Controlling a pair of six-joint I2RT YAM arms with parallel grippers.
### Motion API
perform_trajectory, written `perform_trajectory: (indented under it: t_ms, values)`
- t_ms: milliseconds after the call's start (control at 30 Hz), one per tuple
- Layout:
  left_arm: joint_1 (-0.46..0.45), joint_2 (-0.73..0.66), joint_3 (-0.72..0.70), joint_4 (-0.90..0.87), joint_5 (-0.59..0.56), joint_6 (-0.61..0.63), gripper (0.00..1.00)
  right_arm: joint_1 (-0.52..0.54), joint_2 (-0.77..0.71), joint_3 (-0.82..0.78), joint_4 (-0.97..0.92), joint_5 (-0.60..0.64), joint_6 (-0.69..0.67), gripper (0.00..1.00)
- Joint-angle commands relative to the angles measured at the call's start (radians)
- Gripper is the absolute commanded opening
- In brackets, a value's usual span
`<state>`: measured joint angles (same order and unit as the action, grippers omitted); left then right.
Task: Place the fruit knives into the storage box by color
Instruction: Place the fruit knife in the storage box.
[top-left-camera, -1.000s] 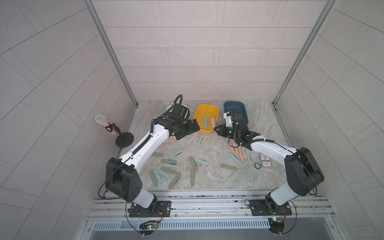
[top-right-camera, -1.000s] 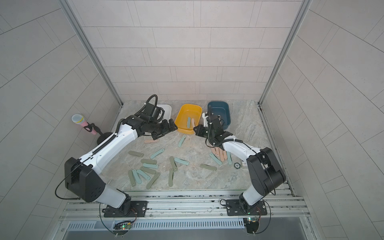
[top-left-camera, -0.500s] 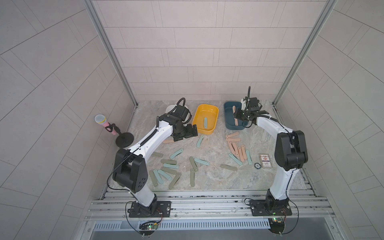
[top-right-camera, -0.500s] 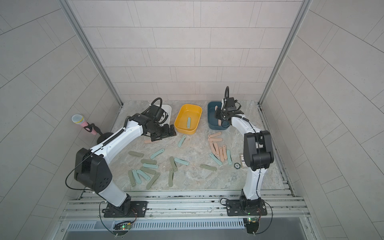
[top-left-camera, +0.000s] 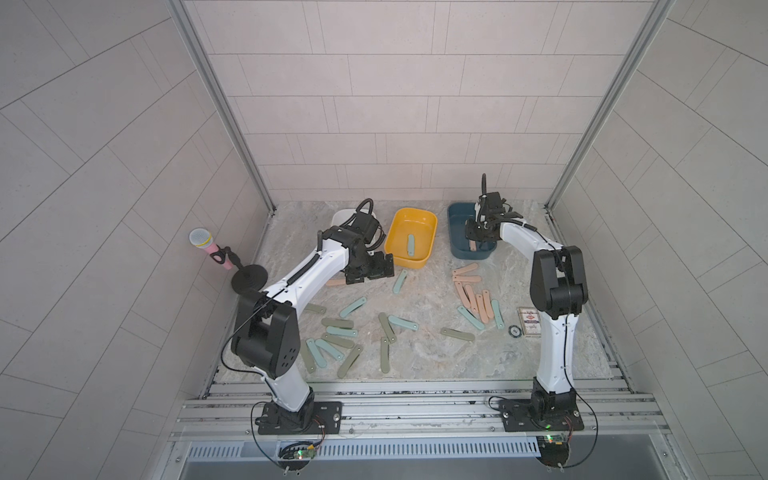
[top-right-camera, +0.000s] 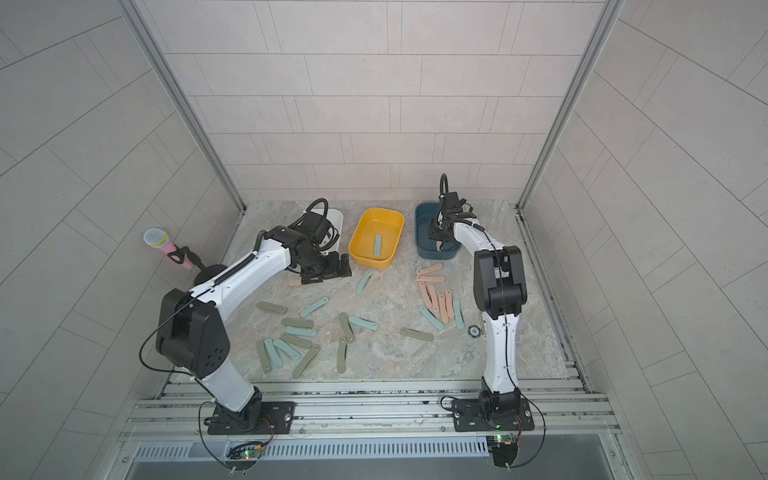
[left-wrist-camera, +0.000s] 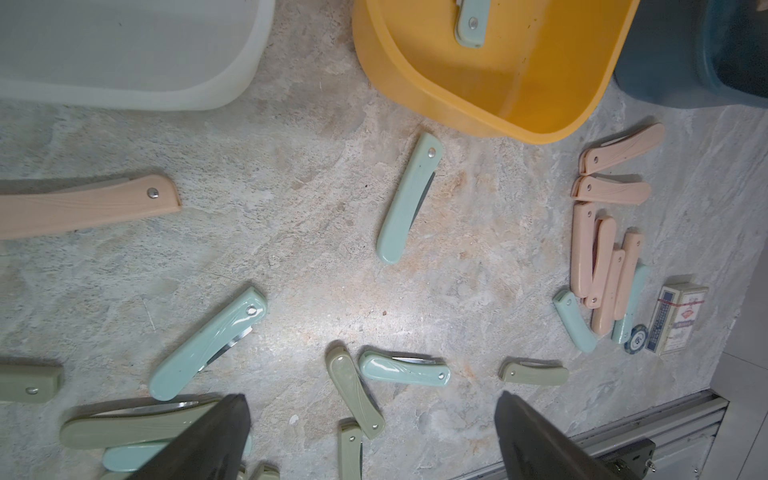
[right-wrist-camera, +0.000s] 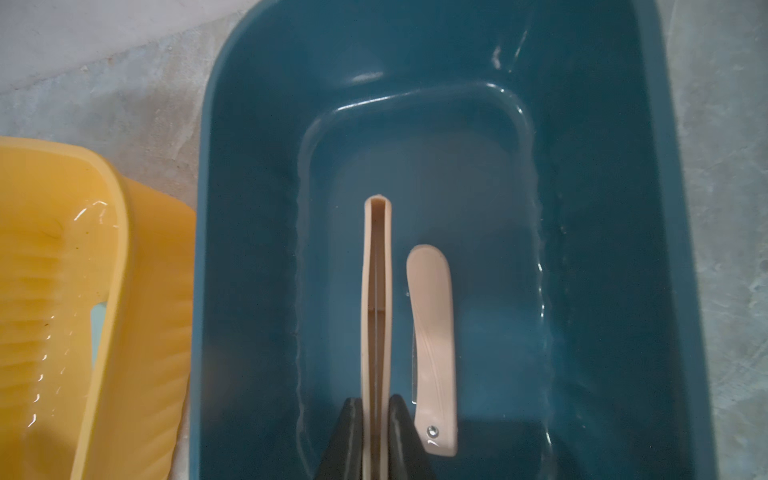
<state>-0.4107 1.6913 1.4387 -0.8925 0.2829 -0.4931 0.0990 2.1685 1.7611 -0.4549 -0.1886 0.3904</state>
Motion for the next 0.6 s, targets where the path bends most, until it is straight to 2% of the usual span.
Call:
perform_trajectory:
  t_ms: [0, 133, 333, 567]
  values:
    - [0.009, 0.018, 0.034, -0.045, -0.033, 0.039, 1.0, -0.002, 0.031, 0.038, -0.05, 0.036, -0.025, 0.16]
    - [0.013, 0.018, 0.037, -0.048, -0.042, 0.044, 1.0, -0.002, 0.042, 0.052, -0.059, 0.043, -0.027, 0.19]
    - [0.011, -0.004, 0.061, -0.045, -0.067, 0.035, 1.0, -0.002, -0.001, 0.06, -0.075, 0.041, -0.014, 0.33]
    - [0.004, 0.024, 0.043, -0.046, -0.072, 0.104, 1.0, 0.018, -0.211, -0.032, -0.089, 0.072, -0.001, 0.46]
